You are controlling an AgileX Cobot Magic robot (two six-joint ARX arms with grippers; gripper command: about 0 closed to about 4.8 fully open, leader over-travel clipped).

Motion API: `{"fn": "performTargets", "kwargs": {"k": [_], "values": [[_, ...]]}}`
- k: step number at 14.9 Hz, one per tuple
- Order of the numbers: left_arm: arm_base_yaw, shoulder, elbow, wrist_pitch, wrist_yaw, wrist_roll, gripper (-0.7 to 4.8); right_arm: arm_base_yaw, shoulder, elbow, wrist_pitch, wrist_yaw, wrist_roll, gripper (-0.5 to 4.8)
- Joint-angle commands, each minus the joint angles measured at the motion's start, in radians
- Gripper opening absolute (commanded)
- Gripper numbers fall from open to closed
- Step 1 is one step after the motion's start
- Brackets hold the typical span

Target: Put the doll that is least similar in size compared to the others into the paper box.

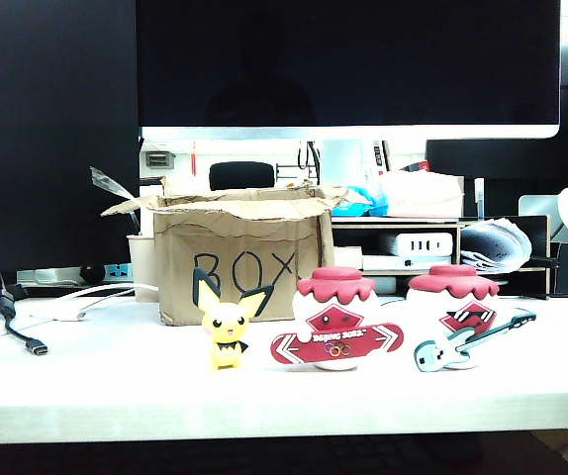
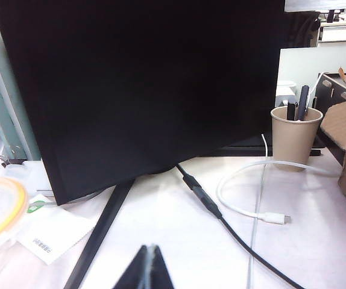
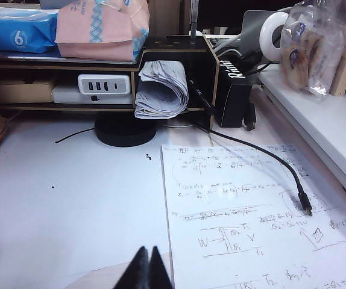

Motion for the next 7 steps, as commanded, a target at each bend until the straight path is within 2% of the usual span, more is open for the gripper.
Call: {"fn": "performTargets", "kwargs": {"k": [1,7], "values": [[0.002,0.000,0.001,0.012,0.000,0.000,-0.05,0.000,0.000,-0.004,0.017,0.000,0.004,-0.01],[-0.006,0.000,0.001,0.012,0.000,0.000,-0.05,0.000,0.000,-0.004,0.018,0.000,0.004,0.00]]}}
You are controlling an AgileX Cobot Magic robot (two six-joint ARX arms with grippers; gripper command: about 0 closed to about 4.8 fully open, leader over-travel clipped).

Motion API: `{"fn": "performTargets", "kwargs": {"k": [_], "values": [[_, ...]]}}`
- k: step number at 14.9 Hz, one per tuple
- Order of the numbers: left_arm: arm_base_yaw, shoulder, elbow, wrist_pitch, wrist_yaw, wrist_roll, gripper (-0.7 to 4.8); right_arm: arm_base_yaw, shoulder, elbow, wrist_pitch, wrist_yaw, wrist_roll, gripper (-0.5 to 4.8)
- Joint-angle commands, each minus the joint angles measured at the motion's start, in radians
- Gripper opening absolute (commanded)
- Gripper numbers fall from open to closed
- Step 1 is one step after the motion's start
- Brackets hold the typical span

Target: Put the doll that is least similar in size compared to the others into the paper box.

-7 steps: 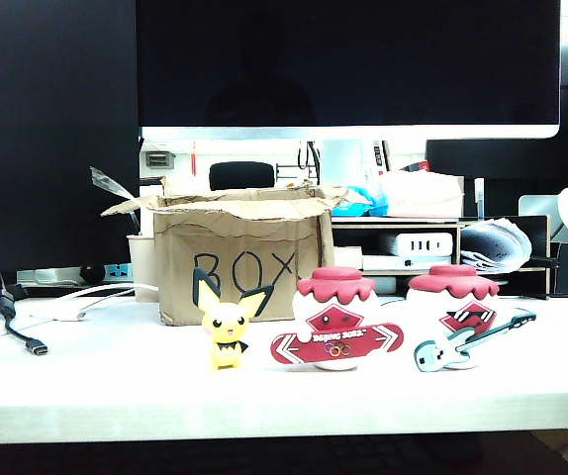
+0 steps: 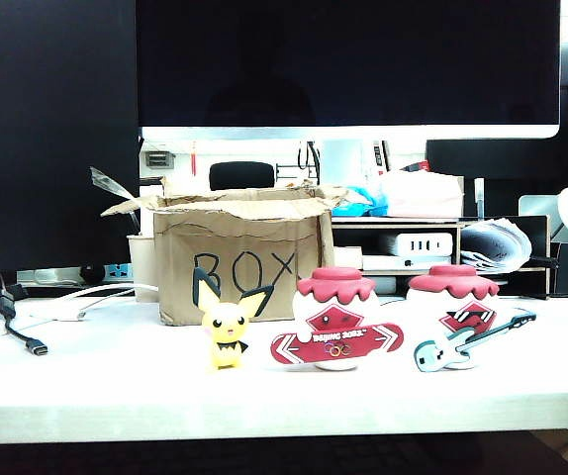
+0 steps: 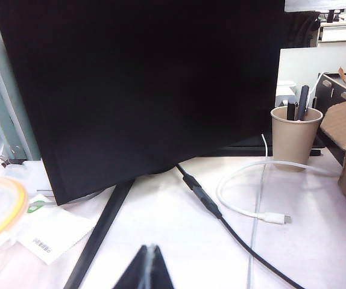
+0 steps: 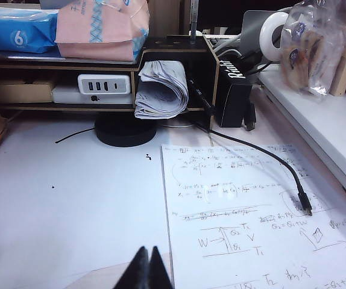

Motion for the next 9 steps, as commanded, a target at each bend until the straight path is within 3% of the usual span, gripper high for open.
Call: {"fn": "performTargets", "kwargs": {"k": [1,4,9], "values": [[-0.023,0.000,0.000,0.011,0.000,0.000,-0.05,0.000,0.000,-0.004,0.017,0.000,0.005,-0.01],[-0.179,0.001,0.000,0.011,0.000,0.000,-0.05,0.000,0.000,-0.004,0.017,0.000,0.005,0.00],[-0.588,0.011,0.000,0.012,0.001,0.000,-0.05,0.000,0.000,-0.004,0.017,0.000,0.005,0.00]]}}
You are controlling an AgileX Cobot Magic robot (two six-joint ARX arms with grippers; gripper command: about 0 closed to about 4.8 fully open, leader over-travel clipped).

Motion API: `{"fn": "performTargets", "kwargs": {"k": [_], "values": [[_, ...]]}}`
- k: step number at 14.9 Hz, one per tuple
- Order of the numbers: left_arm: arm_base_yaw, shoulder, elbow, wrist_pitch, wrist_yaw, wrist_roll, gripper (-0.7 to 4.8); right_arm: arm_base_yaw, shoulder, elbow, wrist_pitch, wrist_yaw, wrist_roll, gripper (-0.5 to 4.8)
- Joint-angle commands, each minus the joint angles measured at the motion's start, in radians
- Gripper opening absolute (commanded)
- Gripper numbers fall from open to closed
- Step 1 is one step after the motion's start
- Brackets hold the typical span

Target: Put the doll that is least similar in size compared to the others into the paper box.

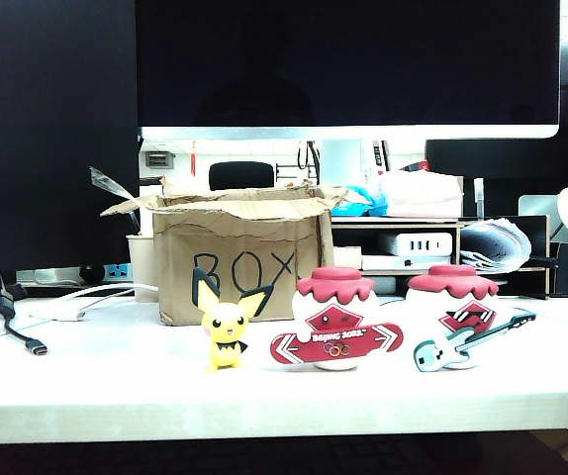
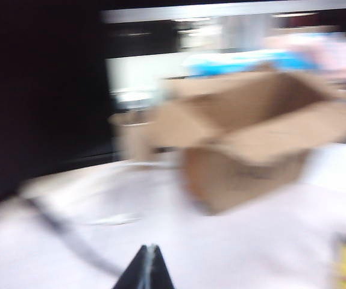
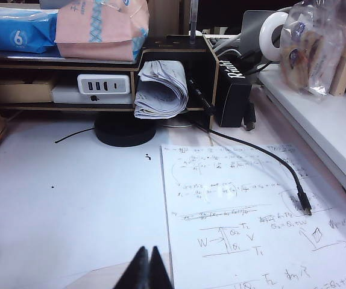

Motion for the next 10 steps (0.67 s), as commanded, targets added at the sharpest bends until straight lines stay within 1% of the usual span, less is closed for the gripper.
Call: {"fn": "performTargets", "kwargs": {"k": [1,3,5,10], "values": [[-0.176,0.035,0.001,0.013,0.002,0.000,-0.05,0.000,0.000,-0.004,0.018,0.000,0.005,-0.01],[-0.215,0.102,0.001,0.013,0.002,0.000,-0.05,0.000,0.000,-0.004,0.017,0.001,0.005,-0.01],[-0.223,0.203,0.001,0.012,0.001,0.000,-0.05,0.000,0.000,-0.004,0.017,0.001,0.005,-0.01],[-0.223,0.238,0.001,0.012,0.001,0.000,-0.05,0.000,0.000,-0.004,0.017,0.001,0.005,-0.01]]}}
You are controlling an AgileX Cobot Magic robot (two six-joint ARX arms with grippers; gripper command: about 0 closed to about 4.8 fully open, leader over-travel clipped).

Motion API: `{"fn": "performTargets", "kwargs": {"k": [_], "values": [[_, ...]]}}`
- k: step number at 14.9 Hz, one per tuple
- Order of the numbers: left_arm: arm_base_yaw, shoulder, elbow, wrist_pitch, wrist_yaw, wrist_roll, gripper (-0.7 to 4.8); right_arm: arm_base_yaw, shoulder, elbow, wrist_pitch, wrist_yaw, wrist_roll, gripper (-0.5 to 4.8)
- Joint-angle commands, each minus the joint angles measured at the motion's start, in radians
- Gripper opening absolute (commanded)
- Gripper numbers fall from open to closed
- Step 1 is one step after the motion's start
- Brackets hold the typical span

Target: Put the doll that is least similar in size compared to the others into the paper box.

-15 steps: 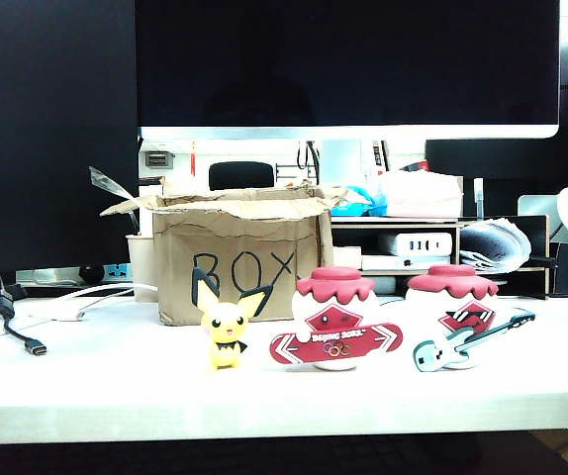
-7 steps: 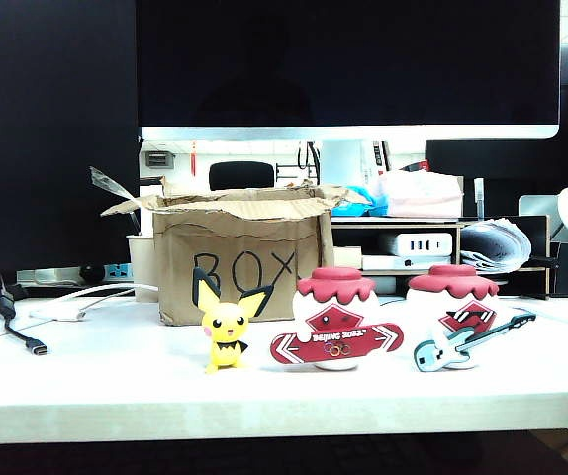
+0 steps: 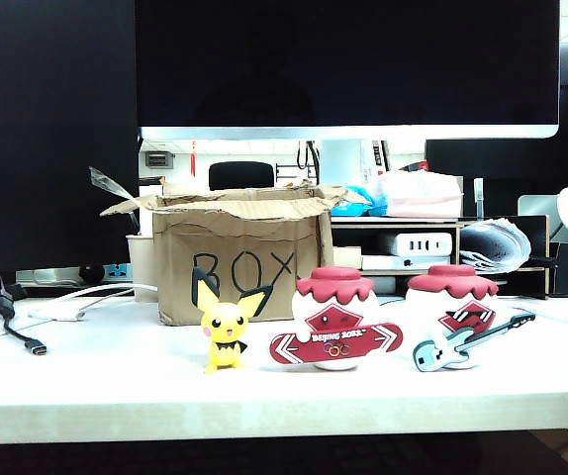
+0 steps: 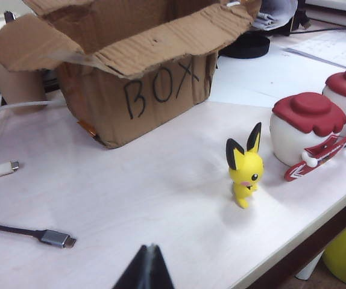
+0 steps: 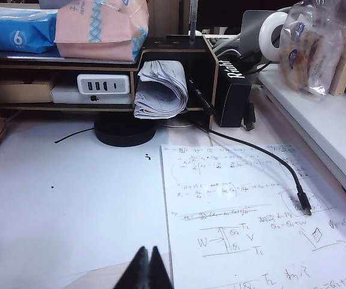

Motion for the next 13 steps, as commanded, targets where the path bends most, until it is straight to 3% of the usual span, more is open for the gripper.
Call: {"fn": "performTargets", "kwargs": {"k": [1,7,11,13], "values": [[-0.001,0.009,0.001,0.011,0.001,0.000,-0.05,0.000,-0.001,-0.004,0.018,0.000,0.005,0.00],[0.000,0.008,0.001,0.012,0.001,0.000,-0.05,0.001,-0.001,-0.004,0.023,-0.027,0.005,-0.01],[0.000,0.007,0.001,0.012,0.001,0.000,-0.05,0.001,-0.001,-0.004,0.196,-0.351,0.108,-0.01],[0.000,0.005,0.001,0.012,0.001,0.000,-0.05,0.001,-0.001,-0.004,0.232,-0.507,0.280,-0.01]]}}
